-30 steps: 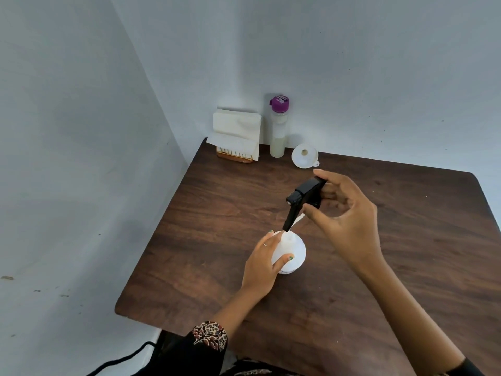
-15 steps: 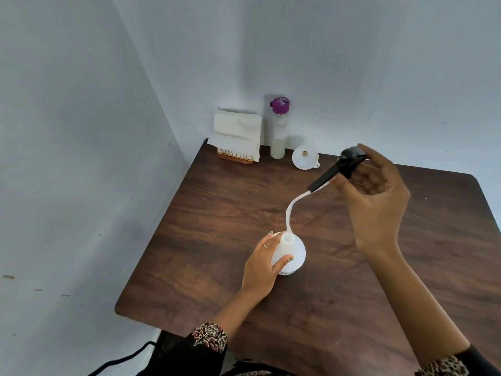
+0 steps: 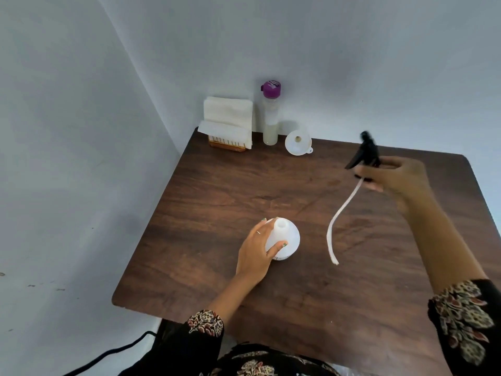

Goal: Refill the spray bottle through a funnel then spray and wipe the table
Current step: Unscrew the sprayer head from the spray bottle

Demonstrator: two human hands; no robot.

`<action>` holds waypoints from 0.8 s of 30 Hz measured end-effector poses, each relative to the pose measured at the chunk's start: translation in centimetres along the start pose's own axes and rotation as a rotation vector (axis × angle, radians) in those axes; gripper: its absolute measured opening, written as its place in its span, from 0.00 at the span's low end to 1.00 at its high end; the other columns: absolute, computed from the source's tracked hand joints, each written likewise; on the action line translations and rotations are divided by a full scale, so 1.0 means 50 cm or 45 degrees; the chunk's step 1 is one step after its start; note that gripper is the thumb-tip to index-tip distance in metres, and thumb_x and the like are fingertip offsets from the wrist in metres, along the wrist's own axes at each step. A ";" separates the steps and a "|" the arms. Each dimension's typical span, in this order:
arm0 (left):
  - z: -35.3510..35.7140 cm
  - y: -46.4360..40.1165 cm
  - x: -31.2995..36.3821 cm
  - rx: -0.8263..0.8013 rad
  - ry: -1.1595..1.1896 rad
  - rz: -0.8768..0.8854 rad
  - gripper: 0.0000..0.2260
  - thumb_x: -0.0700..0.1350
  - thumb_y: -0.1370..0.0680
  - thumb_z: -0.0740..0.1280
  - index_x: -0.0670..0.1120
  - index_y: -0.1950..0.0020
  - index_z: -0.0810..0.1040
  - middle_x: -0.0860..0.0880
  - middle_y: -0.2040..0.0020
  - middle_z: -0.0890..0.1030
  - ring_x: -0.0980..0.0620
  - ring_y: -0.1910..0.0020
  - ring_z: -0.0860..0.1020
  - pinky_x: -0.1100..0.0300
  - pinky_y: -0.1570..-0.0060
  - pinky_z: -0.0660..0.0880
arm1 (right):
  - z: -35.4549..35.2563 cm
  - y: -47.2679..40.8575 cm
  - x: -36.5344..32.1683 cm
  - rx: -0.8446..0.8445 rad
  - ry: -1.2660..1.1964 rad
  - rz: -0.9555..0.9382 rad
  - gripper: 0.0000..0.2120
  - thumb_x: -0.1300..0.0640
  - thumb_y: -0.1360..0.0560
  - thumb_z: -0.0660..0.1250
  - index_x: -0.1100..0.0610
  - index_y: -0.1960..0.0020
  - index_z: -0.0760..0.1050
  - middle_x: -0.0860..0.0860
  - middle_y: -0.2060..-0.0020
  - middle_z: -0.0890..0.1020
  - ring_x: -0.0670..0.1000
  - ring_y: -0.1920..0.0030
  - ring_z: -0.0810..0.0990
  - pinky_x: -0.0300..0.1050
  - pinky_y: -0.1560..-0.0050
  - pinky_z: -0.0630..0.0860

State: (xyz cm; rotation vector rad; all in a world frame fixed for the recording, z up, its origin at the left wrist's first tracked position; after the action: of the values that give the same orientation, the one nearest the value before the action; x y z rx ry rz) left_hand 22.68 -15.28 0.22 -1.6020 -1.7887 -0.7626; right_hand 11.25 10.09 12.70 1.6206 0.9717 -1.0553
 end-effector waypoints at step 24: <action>0.002 -0.003 -0.007 0.004 -0.031 0.034 0.23 0.52 0.25 0.69 0.48 0.32 0.71 0.50 0.32 0.73 0.52 0.30 0.67 0.66 0.42 0.63 | 0.142 0.032 0.311 0.009 0.963 0.193 0.19 0.52 0.30 0.74 0.63 0.48 0.72 0.58 0.51 0.79 0.59 0.52 0.78 0.45 0.62 0.68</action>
State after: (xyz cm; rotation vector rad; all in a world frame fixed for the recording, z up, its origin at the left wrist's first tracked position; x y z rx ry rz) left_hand 22.56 -15.45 -0.12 -1.6366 -1.7811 -0.7309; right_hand 16.26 4.75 -2.84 2.1105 1.2890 -0.3205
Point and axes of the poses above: each hand's wrist, its own y-axis away from the middle knuckle, its own z-axis out of the palm, x = y × z, the point moved 7 cm from there along -y, towards the middle knuckle
